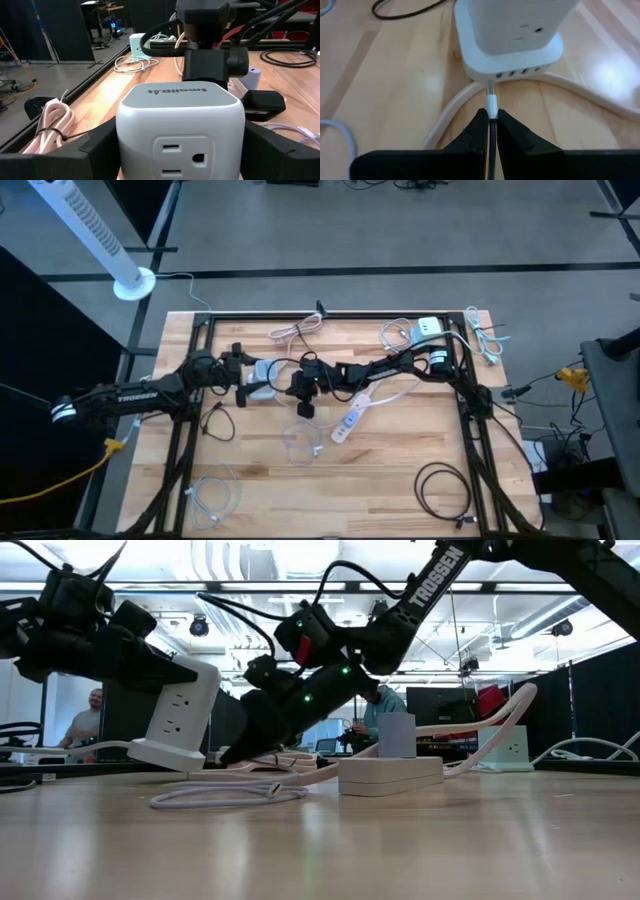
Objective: Insert USB
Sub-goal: Insert the purple charger cable into the white outlet extension
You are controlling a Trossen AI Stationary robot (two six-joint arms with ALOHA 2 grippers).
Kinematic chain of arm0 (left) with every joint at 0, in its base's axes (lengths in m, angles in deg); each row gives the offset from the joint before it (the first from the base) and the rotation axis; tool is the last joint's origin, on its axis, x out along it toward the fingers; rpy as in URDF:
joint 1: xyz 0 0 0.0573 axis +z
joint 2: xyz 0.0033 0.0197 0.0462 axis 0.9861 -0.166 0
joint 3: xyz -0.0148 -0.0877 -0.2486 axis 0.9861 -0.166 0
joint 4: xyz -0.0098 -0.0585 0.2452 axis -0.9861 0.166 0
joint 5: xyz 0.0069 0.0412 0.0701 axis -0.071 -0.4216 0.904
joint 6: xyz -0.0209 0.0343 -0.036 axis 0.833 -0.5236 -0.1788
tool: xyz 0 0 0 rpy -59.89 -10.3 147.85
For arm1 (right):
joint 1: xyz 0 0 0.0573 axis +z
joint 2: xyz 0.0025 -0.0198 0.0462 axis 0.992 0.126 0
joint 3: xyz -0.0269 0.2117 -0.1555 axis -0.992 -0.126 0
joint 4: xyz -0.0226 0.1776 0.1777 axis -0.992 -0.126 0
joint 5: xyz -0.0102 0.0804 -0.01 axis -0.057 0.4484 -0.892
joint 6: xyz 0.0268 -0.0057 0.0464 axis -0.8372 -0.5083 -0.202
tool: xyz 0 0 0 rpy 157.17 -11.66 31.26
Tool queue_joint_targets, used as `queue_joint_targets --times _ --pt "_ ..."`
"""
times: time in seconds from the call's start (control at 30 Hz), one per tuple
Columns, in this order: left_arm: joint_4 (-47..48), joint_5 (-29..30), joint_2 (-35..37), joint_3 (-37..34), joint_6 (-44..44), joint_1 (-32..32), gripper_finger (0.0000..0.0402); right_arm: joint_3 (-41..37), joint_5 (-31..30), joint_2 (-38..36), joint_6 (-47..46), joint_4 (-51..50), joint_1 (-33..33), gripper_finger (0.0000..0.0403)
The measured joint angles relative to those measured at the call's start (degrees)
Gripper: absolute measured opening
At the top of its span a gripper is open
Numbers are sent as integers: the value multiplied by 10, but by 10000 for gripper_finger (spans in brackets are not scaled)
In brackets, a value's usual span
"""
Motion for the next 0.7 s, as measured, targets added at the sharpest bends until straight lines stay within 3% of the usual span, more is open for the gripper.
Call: queue_joint_targets --times 0.7 --pt "-6 -5 -5 -2 11 -1 295 20 2 7 56 -17 -26 12"
